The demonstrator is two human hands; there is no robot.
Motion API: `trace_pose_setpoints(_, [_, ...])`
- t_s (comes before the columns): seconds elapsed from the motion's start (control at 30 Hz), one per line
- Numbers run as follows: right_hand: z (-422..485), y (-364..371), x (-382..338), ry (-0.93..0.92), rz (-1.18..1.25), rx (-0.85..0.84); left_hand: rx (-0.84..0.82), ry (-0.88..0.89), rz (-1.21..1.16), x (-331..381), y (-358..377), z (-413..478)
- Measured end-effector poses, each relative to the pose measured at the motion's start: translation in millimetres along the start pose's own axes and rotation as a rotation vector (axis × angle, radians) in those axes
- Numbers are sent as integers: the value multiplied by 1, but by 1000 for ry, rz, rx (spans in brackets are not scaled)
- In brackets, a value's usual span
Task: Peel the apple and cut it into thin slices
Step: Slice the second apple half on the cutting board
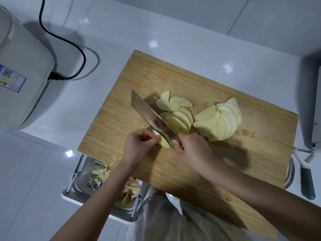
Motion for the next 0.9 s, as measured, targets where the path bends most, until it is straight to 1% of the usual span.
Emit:
trace_pose_setpoints(0.1, [-10, -16, 1, 3, 35, 21, 5, -12, 6, -1, 0, 0])
trace_pose_setpoints(0.2, [-20, -23, -1, -7, 6, 17, 0, -17, 3, -2, 0, 0])
trace_pose_setpoints(0.57, [-23, -19, -2, -11, -18, -5, -12, -16, 13, -5, 0, 0])
trace_pose_setpoints(0.9, [-19, -15, -1, 2, -27, -12, 9, -15, 4, -9, -1, 2])
Point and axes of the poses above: each hand's wrist, its own z-axis towards the middle knuckle, its own y-axis out of the palm, x = y × z, the point moved 7 cm from there along z, towards the middle knuckle, and after that the axes turned 4 degrees about y, right-handed, at the moved point
